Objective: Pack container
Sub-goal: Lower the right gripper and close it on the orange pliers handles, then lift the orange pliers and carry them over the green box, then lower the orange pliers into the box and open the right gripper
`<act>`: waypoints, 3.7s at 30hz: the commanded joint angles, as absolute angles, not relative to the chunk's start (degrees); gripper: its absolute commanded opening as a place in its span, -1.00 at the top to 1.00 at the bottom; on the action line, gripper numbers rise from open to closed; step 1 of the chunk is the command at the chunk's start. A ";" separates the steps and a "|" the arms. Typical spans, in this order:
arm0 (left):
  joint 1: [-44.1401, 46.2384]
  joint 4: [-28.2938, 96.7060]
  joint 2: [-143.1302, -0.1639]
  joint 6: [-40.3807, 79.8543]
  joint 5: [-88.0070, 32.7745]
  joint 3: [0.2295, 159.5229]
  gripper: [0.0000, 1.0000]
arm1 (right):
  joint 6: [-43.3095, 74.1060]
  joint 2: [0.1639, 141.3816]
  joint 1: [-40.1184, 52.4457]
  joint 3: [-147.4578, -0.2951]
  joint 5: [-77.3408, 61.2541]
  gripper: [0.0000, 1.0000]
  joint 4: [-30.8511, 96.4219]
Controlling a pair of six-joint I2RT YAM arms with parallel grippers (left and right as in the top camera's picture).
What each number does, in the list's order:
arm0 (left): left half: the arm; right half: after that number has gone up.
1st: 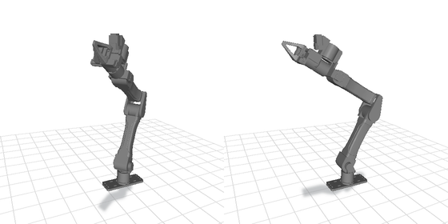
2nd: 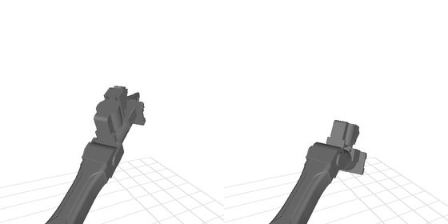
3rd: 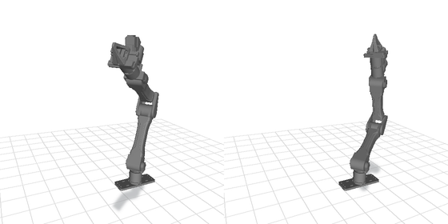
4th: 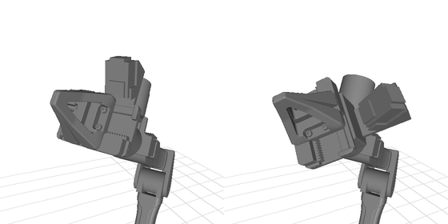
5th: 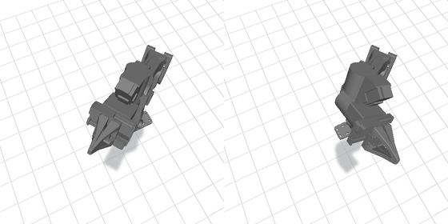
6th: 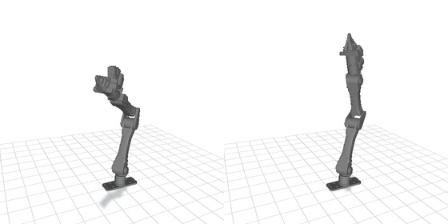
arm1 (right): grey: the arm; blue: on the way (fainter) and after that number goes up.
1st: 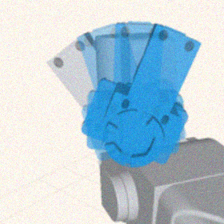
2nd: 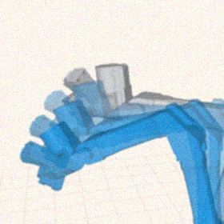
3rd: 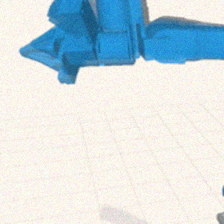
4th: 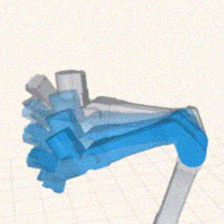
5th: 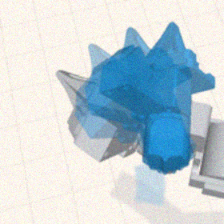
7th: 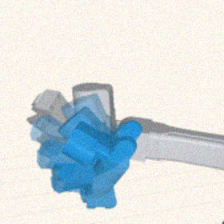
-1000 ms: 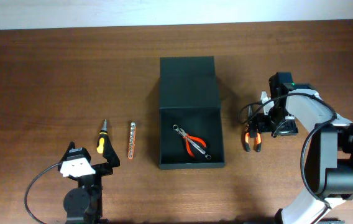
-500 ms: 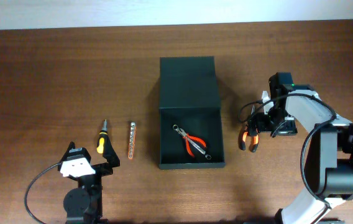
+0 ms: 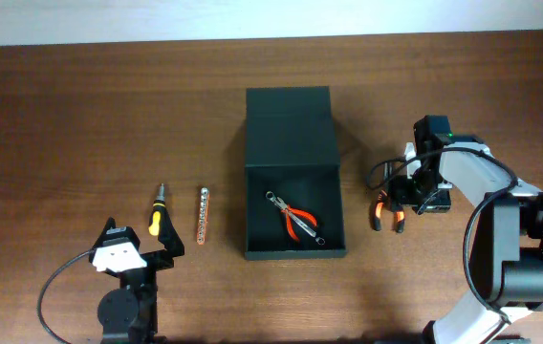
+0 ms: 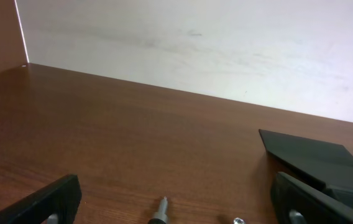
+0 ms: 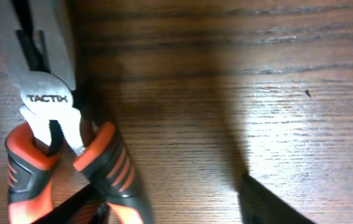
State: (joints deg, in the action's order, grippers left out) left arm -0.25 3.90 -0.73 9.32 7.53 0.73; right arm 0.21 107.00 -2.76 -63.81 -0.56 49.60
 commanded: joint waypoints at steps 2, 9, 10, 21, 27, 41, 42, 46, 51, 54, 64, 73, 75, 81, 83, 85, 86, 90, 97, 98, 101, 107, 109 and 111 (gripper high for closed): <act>-0.54 3.95 -0.30 9.58 7.33 0.51 -0.99 | 0.51 108.12 -3.14 -62.04 -1.32 0.07 49.04; -0.54 3.95 -0.30 9.58 7.33 0.51 -0.98 | 0.40 108.12 -3.14 -62.04 -1.30 0.47 48.51; -0.54 3.95 -0.30 9.58 7.33 0.51 -0.99 | 0.27 108.12 -3.14 -62.04 -1.32 0.48 48.38; -0.56 3.95 -0.30 9.58 7.33 0.51 -0.99 | 0.30 108.12 -3.14 -62.04 -1.34 0.72 47.94; -0.54 3.95 -0.30 9.58 7.33 0.51 -0.99 | 0.32 108.07 -3.07 -62.11 -3.75 0.88 47.94; -0.54 3.95 -0.30 9.58 7.33 0.51 -0.98 | 0.51 105.93 -3.01 -81.54 -4.56 0.92 61.98; -0.54 3.95 -0.30 9.58 7.33 0.51 -0.99 | 0.51 105.78 -2.96 -84.71 -4.58 0.92 64.07; -0.54 3.95 -0.30 9.58 7.33 0.51 -0.99 | -1.89 105.67 -2.17 -98.13 -4.69 0.92 72.31; -0.56 3.95 -0.30 9.58 7.33 0.51 -0.99 | -13.69 105.67 1.63 -113.06 -7.16 0.92 80.82; -0.56 3.95 -0.30 9.58 7.33 0.51 -0.99 | -19.94 105.67 5.80 -118.85 -7.09 0.92 84.31; -0.54 3.95 -0.30 9.58 7.33 0.51 -0.99 | -23.57 105.91 23.40 -120.66 -3.36 0.92 87.48; -0.54 3.95 -0.30 9.58 7.33 0.51 -0.99 | -23.77 107.28 31.57 -116.29 0.69 0.92 86.02; -0.54 3.95 -0.30 9.58 7.33 0.51 -0.99 | -23.79 107.63 32.34 -113.99 0.69 0.92 85.69; -0.54 3.95 -0.30 9.58 7.33 0.51 -0.99 | -23.55 108.18 34.59 -107.50 0.69 0.92 83.57; -0.54 3.95 -0.30 9.58 7.33 0.51 -0.99 | -23.55 108.18 35.29 -104.68 0.58 0.92 81.38; -0.54 3.95 -0.30 9.58 7.33 0.51 -0.98 | -23.55 108.18 35.55 -101.97 0.47 0.92 79.11; -0.54 3.95 -0.30 9.58 7.33 0.51 -0.99 | -23.57 108.18 35.64 -100.51 0.47 0.92 78.13; -0.54 3.95 -0.30 9.58 7.33 0.51 -0.98 | -23.55 108.18 35.66 -94.52 0.45 0.92 74.48; -0.54 3.97 -0.30 9.58 7.33 0.51 -0.99 | -23.55 108.18 35.62 -87.00 -0.03 0.92 69.87; -0.54 3.95 -0.30 9.58 7.33 0.51 -0.98 | -23.55 108.18 35.62 -85.86 -0.67 0.92 68.64; -0.54 3.95 -0.30 9.58 7.33 0.51 -0.99 | -23.55 108.18 35.62 -83.48 -2.46 0.92 66.15; -0.56 3.97 -0.30 9.58 7.33 0.51 -0.99 | -23.53 108.18 35.62 -79.75 -2.83 0.92 62.94; -0.54 3.95 -0.30 9.58 7.33 0.51 -0.99 | -23.53 108.18 35.62 -79.15 -3.03 0.92 62.30; -0.54 3.95 -0.30 9.58 7.33 0.51 -0.99 | -23.53 108.18 35.62 -79.05 -3.22 0.92 62.04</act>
State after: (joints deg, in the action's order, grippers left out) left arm -0.25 3.90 -0.73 9.32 7.53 0.73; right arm -23.16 108.12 35.31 -79.44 -1.61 62.59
